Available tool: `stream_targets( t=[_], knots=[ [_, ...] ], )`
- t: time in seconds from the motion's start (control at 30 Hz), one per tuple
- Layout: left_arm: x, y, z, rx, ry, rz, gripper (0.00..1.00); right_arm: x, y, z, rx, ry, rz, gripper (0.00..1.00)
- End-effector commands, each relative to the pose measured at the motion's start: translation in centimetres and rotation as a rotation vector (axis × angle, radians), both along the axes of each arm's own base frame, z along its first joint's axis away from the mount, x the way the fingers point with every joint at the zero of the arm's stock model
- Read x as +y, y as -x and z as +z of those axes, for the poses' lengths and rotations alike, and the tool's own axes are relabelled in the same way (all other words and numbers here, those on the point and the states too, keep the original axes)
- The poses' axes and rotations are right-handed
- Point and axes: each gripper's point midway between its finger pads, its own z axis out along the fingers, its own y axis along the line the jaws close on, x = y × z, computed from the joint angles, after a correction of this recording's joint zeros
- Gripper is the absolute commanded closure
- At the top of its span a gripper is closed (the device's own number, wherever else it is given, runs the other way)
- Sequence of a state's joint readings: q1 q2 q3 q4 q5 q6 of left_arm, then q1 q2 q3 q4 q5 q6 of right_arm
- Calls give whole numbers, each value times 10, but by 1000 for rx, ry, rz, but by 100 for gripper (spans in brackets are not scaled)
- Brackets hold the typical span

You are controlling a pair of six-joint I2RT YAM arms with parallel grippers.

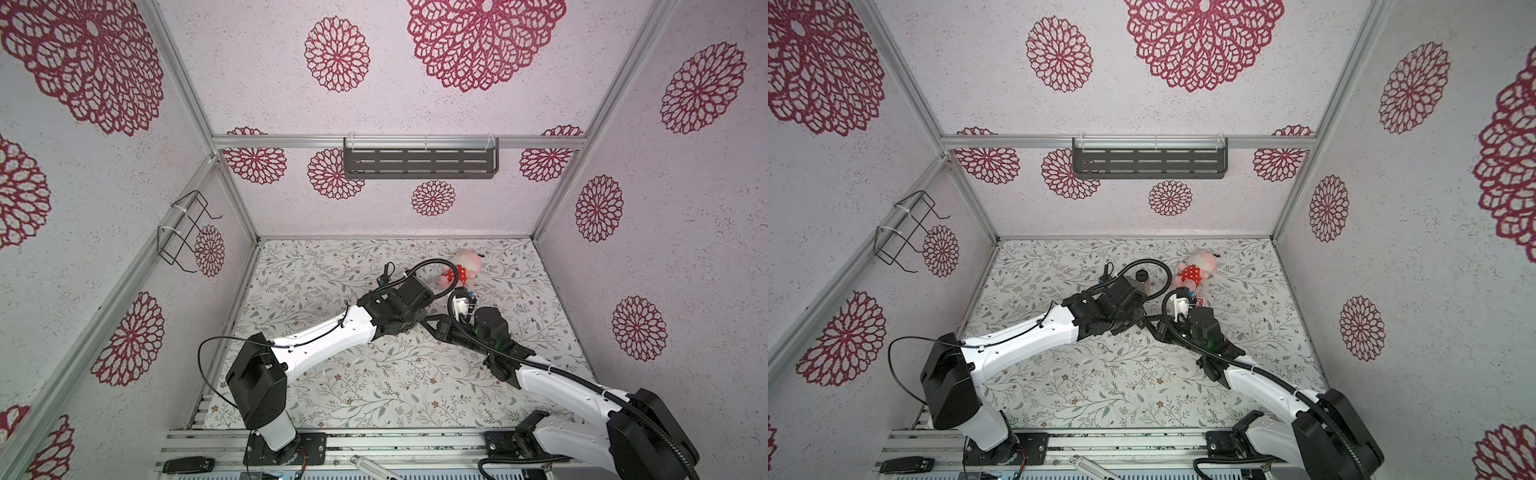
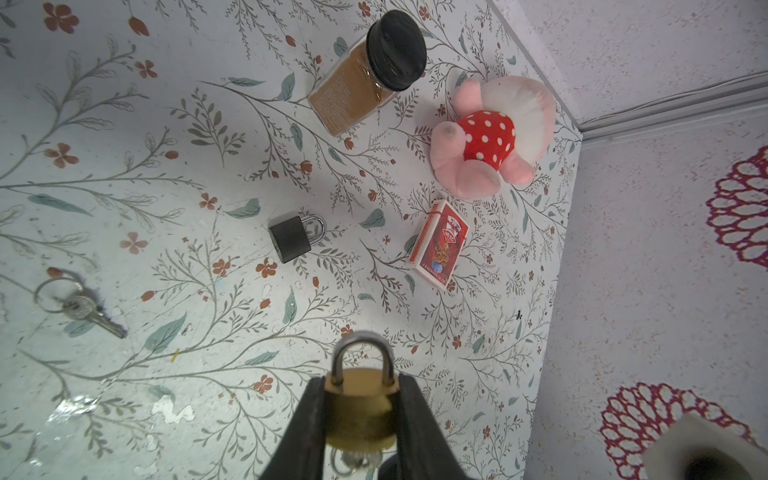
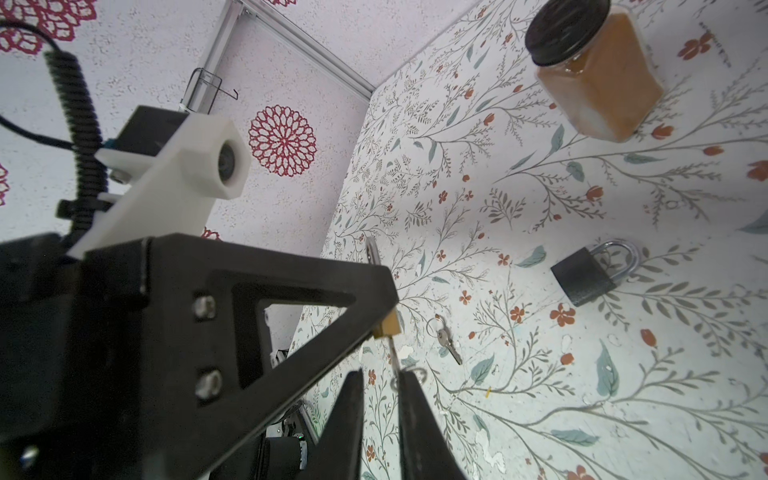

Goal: Unlock with the key

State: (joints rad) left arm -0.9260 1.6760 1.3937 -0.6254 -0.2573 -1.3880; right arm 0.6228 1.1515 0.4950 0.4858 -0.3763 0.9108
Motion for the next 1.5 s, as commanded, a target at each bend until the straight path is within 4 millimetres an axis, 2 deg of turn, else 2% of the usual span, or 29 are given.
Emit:
stream_targets(
  t=[0.0,0.43,0.63,0.77,1.0,1.1,1.3,1.4,1.47],
  knots=[
    [0,-4,20,-47,39,12,100,5,-4,11,-18,-43,-1,84],
    [-11,1,21,-25,74,-22,100,9,-7,10,-42,-32,12,96],
    [-41,19,30,10,180,-125,100,8,-17,23,-83,-34,-25,98],
    [-51,24,35,16,185,-166,100,8,-24,34,-88,-62,-58,98],
    [-45,25,31,22,130,-172,100,-15,-28,31,-162,90,-144,100],
    [-48,22,36,13,153,-174,100,-9,-22,40,-215,59,-99,100],
    [-45,16,40,-8,165,-140,100,-5,-16,28,-191,49,-72,100],
    [-39,12,44,-36,156,-115,100,-5,-14,28,-169,20,-73,100],
    [-33,8,45,-55,140,-92,100,-5,-13,27,-148,10,-71,96]
  ],
)
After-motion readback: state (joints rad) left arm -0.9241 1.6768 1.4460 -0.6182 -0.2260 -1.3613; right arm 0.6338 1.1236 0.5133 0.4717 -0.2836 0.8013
